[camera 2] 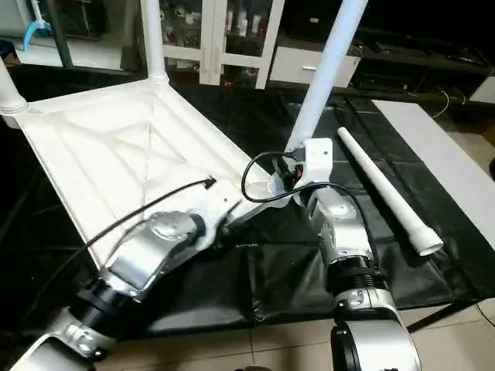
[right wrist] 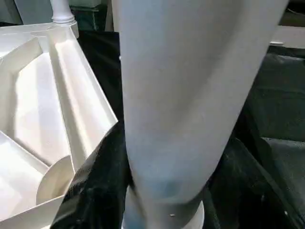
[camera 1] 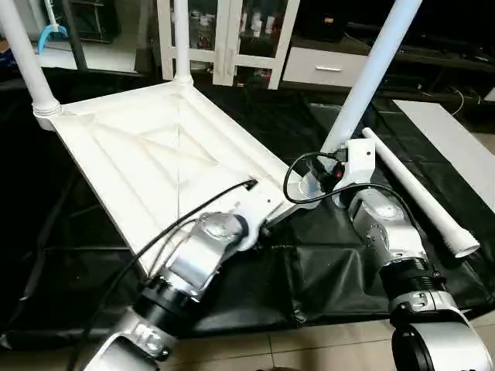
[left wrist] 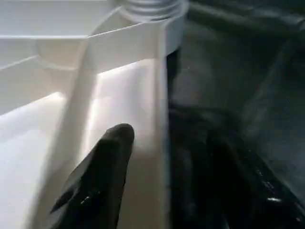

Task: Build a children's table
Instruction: Insert table leg to table base

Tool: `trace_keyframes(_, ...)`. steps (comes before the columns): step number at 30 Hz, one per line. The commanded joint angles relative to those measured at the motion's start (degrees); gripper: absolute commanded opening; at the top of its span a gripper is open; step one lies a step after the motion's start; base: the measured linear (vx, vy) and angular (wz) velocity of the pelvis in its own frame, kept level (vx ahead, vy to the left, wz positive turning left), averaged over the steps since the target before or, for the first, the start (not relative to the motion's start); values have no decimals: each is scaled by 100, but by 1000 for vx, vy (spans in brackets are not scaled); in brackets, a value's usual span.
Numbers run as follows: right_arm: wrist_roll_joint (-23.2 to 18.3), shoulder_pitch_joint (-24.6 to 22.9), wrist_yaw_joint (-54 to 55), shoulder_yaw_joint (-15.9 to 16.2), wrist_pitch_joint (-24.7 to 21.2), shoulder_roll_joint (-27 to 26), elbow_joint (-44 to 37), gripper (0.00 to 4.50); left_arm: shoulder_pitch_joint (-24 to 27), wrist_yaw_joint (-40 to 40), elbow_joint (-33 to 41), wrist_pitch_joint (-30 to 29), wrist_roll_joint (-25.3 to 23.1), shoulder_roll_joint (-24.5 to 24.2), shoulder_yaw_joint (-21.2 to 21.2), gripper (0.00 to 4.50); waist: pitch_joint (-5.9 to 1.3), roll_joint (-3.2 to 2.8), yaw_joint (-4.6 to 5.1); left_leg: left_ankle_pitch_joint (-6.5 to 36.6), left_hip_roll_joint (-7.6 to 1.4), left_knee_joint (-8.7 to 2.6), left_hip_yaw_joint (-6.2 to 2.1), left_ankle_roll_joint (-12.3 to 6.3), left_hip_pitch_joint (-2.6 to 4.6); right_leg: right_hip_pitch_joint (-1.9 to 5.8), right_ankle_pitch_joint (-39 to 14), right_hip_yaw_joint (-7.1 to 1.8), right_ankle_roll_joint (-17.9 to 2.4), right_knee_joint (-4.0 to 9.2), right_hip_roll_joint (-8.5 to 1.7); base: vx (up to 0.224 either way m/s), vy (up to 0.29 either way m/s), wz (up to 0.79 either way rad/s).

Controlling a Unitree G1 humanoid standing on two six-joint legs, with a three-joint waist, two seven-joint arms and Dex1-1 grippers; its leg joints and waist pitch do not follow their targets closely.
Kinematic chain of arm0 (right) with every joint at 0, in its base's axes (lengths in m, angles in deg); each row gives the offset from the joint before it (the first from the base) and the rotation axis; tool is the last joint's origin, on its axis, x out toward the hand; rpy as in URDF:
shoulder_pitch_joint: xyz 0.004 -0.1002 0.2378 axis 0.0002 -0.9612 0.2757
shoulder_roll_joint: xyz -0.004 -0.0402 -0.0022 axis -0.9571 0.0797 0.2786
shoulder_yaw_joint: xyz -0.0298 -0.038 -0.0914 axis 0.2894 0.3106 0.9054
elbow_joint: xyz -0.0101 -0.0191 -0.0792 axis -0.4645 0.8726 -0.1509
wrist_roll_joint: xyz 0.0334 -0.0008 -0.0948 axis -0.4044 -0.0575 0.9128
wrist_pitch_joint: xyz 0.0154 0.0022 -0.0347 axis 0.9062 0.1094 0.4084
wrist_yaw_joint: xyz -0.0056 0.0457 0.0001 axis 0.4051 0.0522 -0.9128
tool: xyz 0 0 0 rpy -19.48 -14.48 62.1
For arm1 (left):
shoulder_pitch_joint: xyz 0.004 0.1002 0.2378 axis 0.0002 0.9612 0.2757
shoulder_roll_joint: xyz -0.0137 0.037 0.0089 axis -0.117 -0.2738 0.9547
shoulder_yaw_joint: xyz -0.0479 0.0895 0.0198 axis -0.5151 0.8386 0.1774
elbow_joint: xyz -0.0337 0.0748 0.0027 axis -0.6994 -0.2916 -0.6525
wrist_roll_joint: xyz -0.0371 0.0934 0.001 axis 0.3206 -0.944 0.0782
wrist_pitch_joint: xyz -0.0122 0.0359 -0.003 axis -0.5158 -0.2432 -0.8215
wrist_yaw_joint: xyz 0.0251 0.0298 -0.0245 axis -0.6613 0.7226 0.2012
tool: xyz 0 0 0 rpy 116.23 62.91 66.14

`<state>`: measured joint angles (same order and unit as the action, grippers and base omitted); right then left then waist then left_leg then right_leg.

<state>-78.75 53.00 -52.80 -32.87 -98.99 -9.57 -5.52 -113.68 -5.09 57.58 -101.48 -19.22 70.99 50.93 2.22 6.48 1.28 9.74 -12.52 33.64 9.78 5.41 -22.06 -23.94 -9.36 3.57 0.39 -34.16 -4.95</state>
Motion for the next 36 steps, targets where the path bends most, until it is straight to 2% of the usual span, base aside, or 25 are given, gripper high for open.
trace_keyframes(1,59,-187,-48,57,-290,-24,181,185,-81,11,-162,92,19,70,33,271,-347,-55,-28,1363,-43,-367,56,-34,59,256,-1270,-179,-800,394,-180,0,0,0)
trace_keyframes(2,59,-187,-48,57,-290,-24,181,185,-81,11,-162,92,19,70,33,271,-344,-52,-26,1375,-43,-369,57,-35,57,256,-1276,-179,-797,395,-180,0,0,0)
trace_keyframes(3,61,-187,-43,42,-293,-23,179,185,-125,-52,-272,149,-34,79,8,245,-347,-54,-28,1391,-44,-366,58,-44,68,252,-1295,-178,-792,399,-179,0,0,0)
trace_keyframes(7,64,-171,-39,32,-298,-20,180,185,-230,-86,-466,191,-46,73,-103,232,-345,-57,-36,1368,-46,-367,59,-42,79,247,-1259,-177,-809,393,-174,0,0,0)
trace_keyframes(8,65,-168,-40,32,-299,-20,179,185,-253,-88,-502,196,-44,66,-126,212,-350,-55,-35,1354,-43,-362,61,-43,77,250,-1232,-179,-816,389,-173,0,0,0)
trace_keyframes(13,66,-155,-59,31,-323,-20,160,185,-326,7,-630,149,-42,-33,-99,189,-346,-54,-42,1394,-43,-367,58,-41,77,254,-1315,-175,-819,396,-179,0,0,0)
trace_keyframes(15,69,-148,-74,33,-329,-21,162,185,-325,85,-682,118,-74,-91,-43,159,-343,-56,-42,1397,-44,-369,56,-34,76,252,-1345,-174,-811,398,-182,0,0,0)
trace_keyframes(17,72,-147,-80,30,-333,-21,163,185,-320,139,-719,97,-121,-142,39,159,-346,-62,-42,1402,-46,-370,54,-17,77,255,-1326,-174,-824,395,-184,0,0,0)
trace_keyframes(19,77,-162,-85,27,-341,-15,139,185,-283,233,-712,29,-191,-207,196,131,-349,-63,-44,1405,-48,-371,53,-18,80,251,-1316,-172,-829,392,-184,0,0,0)
trace_keyframes(22,99,-176,-113,45,-325,-3,110,185,-225,432,-694,-82,-274,-317,433,113,-350,-81,-41,1369,-55,-376,48,-6,77,260,-1229,-173,-853,378,-185,0,0,0)
trace_keyframes(26,76,-190,-193,40,-296,12,83,185,-169,577,-691,-102,-293,-415,562,78,-348,-74,-40,1450,-53,-374,52,23,85,258,-1328,-174,-846,393,-186,0,0,0)
trace_keyframes(28,34,-197,-251,17,-288,15,68,185,-155,621,-689,-108,-295,-448,585,67,-344,-74,-36,1518,-47,-377,51,38,90,252,-1427,-173,-826,401,-183,0,0,0)
trace_keyframes(29,9,-203,-279,4,-283,10,60,185,-154,632,-690,-103,-292,-463,591,57,-346,-96,-38,1517,-53,-381,46,51,91,252,-1396,-175,-835,397,-182,0,0,0)
trace_keyframes(34,-57,-246,-387,-10,-262,-6,-36,185,-172,635,-709,-83,-294,-505,567,27,-352,-92,-37,1480,-50,-381,49,43,85,265,-1276,-175,-869,388,-176,0,0,0)
trace_keyframes(36,-86,-259,-430,-21,-238,-14,-78,185,-177,638,-716,-72,-313,-526,551,2,-351,-100,-38,1495,-51,-381,49,45,89,259,-1304,-175,-879,391,-178,0,0,0)
